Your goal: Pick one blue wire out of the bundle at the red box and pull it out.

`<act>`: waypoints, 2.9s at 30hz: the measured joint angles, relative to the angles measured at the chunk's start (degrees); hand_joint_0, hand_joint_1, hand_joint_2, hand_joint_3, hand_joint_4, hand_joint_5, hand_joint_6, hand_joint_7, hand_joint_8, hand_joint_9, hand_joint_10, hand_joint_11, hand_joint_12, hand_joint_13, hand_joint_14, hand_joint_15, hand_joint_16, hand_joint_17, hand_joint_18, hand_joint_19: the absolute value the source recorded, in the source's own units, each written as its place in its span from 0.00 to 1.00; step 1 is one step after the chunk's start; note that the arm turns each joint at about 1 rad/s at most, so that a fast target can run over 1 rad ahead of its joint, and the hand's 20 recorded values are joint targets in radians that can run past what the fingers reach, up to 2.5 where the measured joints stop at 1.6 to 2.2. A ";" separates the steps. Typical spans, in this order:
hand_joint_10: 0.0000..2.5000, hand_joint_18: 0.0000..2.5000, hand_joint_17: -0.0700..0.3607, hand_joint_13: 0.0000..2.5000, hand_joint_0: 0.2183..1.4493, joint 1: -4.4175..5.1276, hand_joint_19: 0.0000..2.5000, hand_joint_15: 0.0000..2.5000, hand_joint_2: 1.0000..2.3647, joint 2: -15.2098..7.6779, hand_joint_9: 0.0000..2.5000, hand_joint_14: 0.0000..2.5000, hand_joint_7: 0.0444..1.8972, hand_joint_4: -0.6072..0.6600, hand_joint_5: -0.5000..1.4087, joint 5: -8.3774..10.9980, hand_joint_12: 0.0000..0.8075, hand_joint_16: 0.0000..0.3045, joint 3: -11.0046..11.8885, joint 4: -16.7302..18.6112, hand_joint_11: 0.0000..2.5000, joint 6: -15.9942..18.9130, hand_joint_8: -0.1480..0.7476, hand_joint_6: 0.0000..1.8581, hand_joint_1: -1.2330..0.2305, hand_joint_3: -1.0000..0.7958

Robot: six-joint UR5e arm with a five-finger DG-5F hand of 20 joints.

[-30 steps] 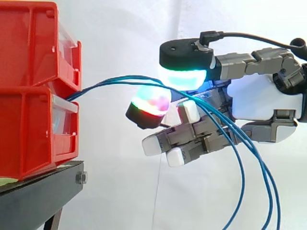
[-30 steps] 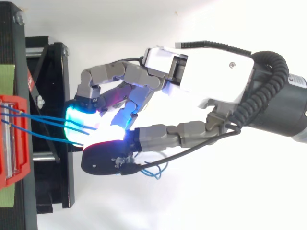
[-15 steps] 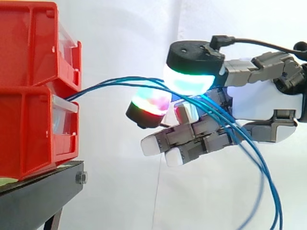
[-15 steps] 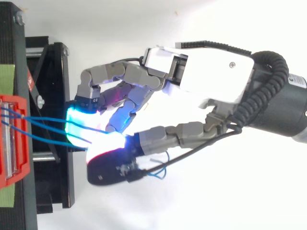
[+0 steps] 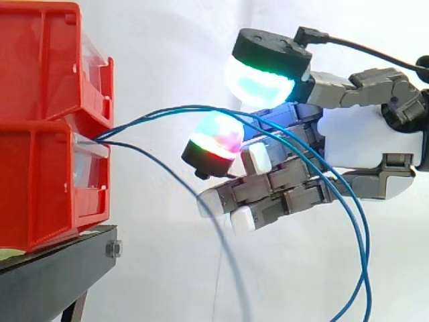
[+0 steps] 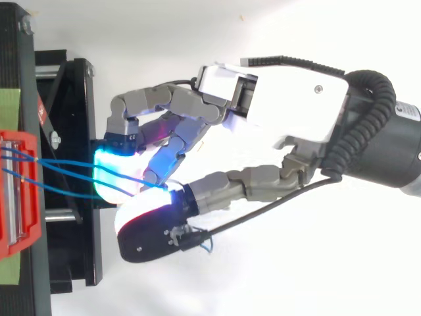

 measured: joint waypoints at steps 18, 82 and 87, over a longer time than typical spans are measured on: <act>0.01 0.20 0.45 0.25 0.37 -0.01 0.23 0.16 0.01 0.00 0.45 0.01 0.52 0.75 0.21 -0.04 0.45 0.18 0.01 0.00 0.32 -0.01 0.43 0.35 0.26 0.46; 0.01 0.22 0.44 0.28 0.30 0.00 0.25 0.16 0.01 0.00 0.51 0.01 0.70 0.68 0.26 0.03 0.43 0.18 0.01 0.18 0.24 -0.10 0.41 0.31 0.38 0.36; 0.01 0.23 0.44 0.29 0.29 0.00 0.25 0.15 0.01 0.00 0.53 0.01 0.70 0.70 0.28 0.03 0.42 0.18 0.01 0.18 0.18 -0.10 0.38 0.27 0.40 0.35</act>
